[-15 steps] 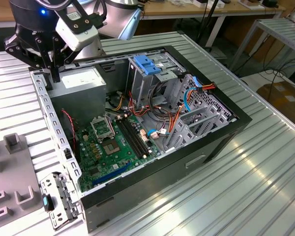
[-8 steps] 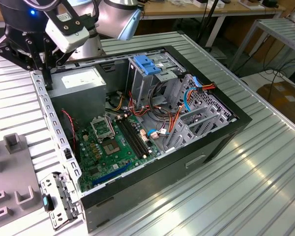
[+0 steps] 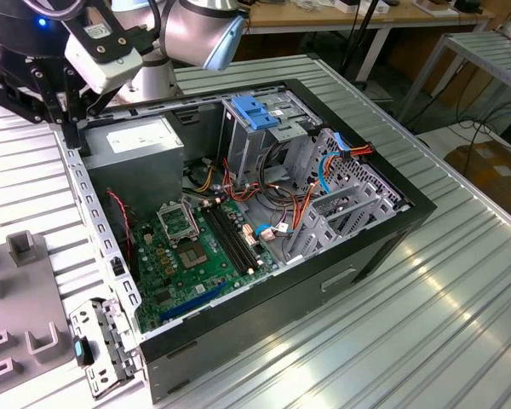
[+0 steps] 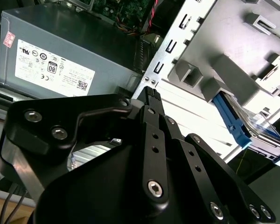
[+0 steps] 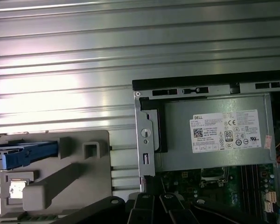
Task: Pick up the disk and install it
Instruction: 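Reach for the disk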
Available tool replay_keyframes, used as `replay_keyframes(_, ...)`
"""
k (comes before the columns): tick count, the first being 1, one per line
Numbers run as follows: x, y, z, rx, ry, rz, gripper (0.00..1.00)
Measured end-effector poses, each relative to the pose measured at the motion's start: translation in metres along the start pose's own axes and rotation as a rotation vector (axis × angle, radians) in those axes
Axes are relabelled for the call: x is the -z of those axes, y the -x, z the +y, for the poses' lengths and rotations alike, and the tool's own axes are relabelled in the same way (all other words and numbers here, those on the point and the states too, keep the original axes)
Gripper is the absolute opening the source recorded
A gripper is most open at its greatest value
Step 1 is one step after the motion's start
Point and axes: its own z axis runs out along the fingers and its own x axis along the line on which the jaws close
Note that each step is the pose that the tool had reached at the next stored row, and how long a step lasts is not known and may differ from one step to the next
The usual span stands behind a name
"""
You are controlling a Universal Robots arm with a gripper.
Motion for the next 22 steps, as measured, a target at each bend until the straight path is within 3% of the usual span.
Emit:
replay_keyframes(12,0.0001,-0.0010,-0.0001,0.000,-0.0002,0.0010,0.11)
replay_keyframes(22,0.0001,-0.0090,-0.0007,0.000,-0.0002,0.0010,0.11)
